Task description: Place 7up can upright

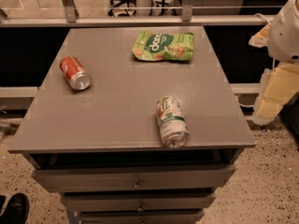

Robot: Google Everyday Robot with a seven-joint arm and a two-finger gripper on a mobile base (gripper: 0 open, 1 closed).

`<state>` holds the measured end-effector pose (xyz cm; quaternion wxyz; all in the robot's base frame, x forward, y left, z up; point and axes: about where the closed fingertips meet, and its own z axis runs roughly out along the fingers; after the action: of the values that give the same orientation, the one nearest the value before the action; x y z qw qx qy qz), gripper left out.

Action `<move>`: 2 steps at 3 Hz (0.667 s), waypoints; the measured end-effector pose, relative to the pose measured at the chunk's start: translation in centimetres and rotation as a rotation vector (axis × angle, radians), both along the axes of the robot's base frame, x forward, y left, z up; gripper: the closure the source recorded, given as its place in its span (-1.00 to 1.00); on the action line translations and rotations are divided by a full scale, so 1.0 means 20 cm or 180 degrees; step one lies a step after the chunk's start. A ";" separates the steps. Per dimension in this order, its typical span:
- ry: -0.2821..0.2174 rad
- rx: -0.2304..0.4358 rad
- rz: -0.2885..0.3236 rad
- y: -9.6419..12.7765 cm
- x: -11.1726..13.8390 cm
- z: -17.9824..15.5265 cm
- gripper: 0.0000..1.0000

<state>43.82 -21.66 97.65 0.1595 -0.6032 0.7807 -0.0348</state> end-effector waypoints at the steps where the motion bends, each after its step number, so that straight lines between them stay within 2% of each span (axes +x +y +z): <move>1: -0.0011 0.0013 -0.0019 0.01 0.01 0.00 -1.00; 2: 0.0009 0.0112 -0.0218 0.12 0.06 -0.09 -1.00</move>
Offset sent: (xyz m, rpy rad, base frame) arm 0.0311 0.0621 -0.0530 0.0888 0.0319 -0.1740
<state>45.00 -19.16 95.84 0.1677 -0.5734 0.8015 -0.0256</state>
